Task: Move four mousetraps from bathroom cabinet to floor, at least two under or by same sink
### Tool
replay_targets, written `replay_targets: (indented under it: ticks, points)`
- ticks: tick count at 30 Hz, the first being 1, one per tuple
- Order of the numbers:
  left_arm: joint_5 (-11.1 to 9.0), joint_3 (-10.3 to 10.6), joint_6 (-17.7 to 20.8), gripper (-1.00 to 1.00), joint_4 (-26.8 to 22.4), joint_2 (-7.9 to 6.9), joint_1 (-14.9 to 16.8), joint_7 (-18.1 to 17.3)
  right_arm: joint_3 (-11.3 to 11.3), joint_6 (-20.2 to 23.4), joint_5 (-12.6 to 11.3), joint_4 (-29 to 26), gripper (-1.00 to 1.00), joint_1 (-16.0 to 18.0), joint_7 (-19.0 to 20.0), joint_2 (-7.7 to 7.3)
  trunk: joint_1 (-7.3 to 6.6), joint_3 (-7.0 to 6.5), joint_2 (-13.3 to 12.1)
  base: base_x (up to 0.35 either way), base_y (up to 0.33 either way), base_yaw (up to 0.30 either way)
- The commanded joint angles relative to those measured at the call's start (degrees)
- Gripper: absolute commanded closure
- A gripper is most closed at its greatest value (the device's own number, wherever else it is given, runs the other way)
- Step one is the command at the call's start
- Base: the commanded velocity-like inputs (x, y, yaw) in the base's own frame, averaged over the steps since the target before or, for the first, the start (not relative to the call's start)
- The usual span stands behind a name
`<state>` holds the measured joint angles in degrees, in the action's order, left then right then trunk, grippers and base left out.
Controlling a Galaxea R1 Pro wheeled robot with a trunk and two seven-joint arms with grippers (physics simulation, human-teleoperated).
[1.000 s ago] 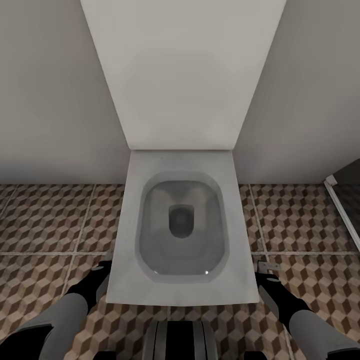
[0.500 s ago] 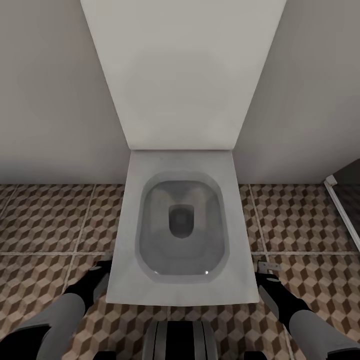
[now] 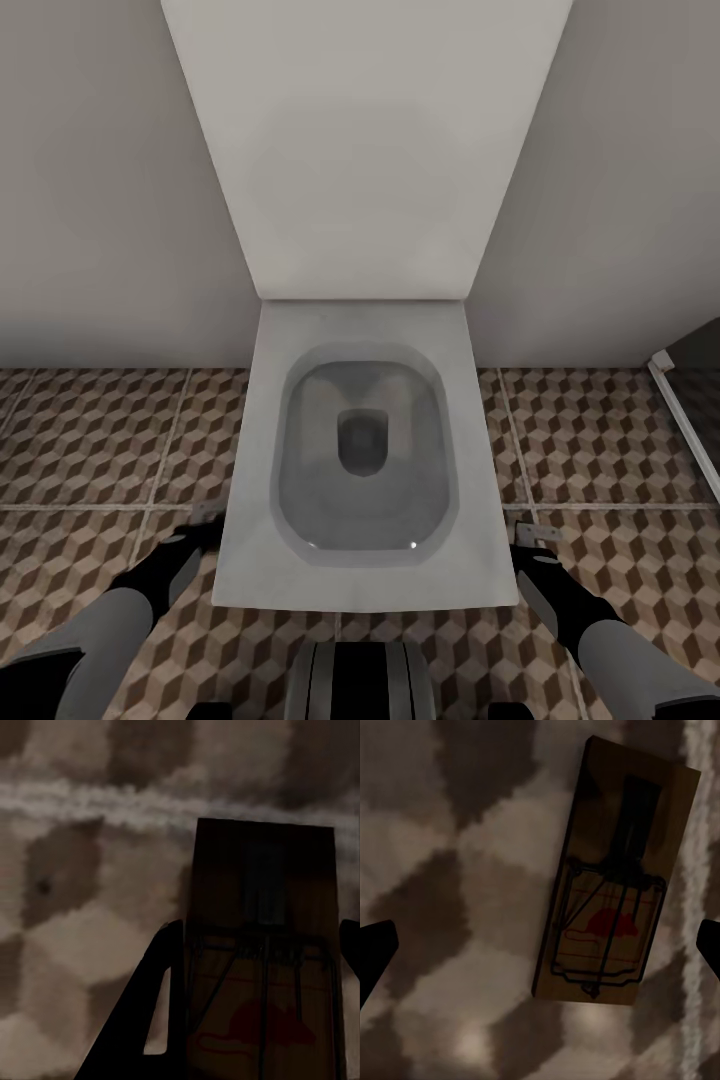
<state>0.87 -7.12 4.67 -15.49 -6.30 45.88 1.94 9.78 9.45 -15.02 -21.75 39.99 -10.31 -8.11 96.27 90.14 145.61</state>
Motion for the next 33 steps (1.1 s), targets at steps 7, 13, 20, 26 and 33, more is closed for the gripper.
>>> replay_targets:
  ticks: [7,13,20,26,33]
  points:
    - [0.12,-0.25,0.34,1.0,0.61,-0.19,-0.01,0.2,0.47,0.32,-0.54,-0.14,-1.0,0.0,-0.41,-0.06,-0.01,0.03,0.01,0.0,0.0,0.0]
    - [0.1,-0.26,0.36,1.0,1.3,-0.21,-0.01,0.34,0.45,0.33,-0.54,-0.14,-1.0,0.0,-0.41,-0.06,-0.01,0.03,0.01,0.0,0.0,0.0]
    - [0.1,-0.26,0.41,1.0,2.86,-0.21,-0.01,0.45,0.42,0.31,-0.54,-0.14,-1.0,0.0,-0.41,-0.03,-0.01,0.03,0.01,0.0,0.0,0.0]
    - [0.16,-0.26,0.42,1.0,3.11,-0.21,-0.01,0.5,0.41,0.31,-0.54,-0.14,-1.0,0.0,-0.41,-0.03,-0.01,0.03,0.01,0.0,0.0,0.0]
    - [0.13,-0.26,0.43,1.0,3.13,-0.21,-0.01,0.5,0.41,0.31,-0.54,-0.14,-1.0,0.0,-0.41,-0.02,-0.01,0.03,0.01,0.0,0.0,0.0]
